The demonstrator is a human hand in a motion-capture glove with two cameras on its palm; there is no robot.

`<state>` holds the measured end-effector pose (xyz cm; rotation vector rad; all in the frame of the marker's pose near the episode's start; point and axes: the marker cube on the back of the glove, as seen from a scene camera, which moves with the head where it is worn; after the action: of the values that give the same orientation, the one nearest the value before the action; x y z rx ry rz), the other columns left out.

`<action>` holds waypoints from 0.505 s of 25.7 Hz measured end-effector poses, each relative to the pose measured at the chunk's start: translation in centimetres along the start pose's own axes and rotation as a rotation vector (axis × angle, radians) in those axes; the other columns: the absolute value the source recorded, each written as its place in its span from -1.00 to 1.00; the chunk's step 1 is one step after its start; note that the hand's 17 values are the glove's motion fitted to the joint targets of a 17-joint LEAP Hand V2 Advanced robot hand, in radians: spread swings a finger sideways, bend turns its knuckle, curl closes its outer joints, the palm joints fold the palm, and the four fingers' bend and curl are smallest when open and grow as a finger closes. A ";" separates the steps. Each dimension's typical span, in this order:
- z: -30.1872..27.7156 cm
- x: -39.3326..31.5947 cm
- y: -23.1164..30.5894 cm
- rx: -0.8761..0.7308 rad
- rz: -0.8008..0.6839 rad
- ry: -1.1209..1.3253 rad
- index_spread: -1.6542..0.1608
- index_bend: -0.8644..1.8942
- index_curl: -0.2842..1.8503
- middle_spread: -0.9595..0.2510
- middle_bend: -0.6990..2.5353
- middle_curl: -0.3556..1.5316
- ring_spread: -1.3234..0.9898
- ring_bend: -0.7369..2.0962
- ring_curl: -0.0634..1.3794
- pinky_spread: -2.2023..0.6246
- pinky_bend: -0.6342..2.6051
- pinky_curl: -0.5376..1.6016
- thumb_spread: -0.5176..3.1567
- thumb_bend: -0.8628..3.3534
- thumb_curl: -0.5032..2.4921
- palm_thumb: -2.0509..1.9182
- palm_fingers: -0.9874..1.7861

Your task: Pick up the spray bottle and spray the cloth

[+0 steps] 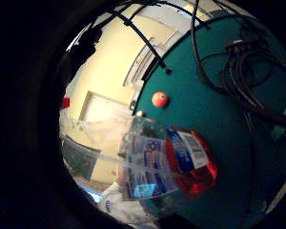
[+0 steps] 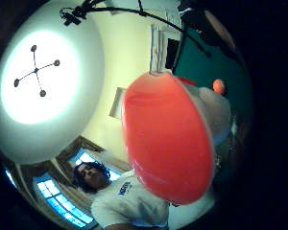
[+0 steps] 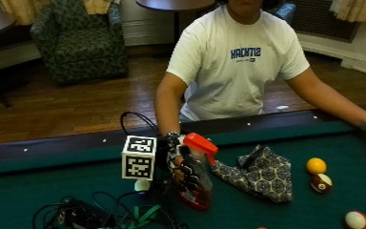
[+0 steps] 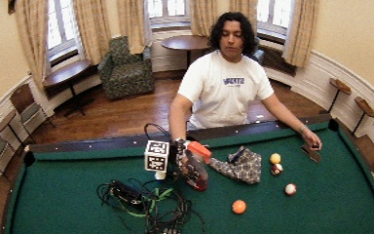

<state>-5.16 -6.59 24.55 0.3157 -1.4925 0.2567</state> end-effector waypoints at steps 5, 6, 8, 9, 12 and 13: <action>0.3 0.2 -0.5 0.018 0.001 -0.011 0.39 -0.28 -0.51 0.26 -0.39 -0.22 -0.03 -0.14 -0.45 0.56 -0.49 -0.20 -0.26 -0.61 -0.42 0.45 0.14; 0.4 0.2 -0.6 0.018 0.002 -0.010 0.39 -0.27 -0.51 0.25 -0.39 -0.22 -0.04 -0.15 -0.45 0.56 -0.49 -0.20 -0.26 -0.61 -0.42 0.45 0.15; 0.8 0.2 -0.8 0.016 0.004 -0.006 0.39 -0.28 -0.51 0.25 -0.39 -0.22 -0.04 -0.15 -0.45 0.56 -0.49 -0.20 -0.26 -0.61 -0.42 0.44 0.15; 0.9 0.1 -0.8 0.015 0.004 -0.005 0.39 -0.28 -0.51 0.25 -0.39 -0.22 -0.04 -0.15 -0.45 0.56 -0.49 -0.20 -0.26 -0.61 -0.42 0.44 0.15; 1.5 0.1 -1.0 0.013 0.007 -0.002 0.39 -0.28 -0.50 0.24 -0.39 -0.22 -0.04 -0.15 -0.45 0.55 -0.50 -0.20 -0.26 -0.61 -0.42 0.44 0.15; 1.7 0.1 -1.1 0.012 0.009 -0.001 0.39 -0.27 -0.50 0.24 -0.40 -0.22 -0.04 -0.15 -0.45 0.55 -0.50 -0.20 -0.26 -0.61 -0.42 0.44 0.15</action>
<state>-6.35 -8.18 24.71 0.3191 -1.4943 0.2732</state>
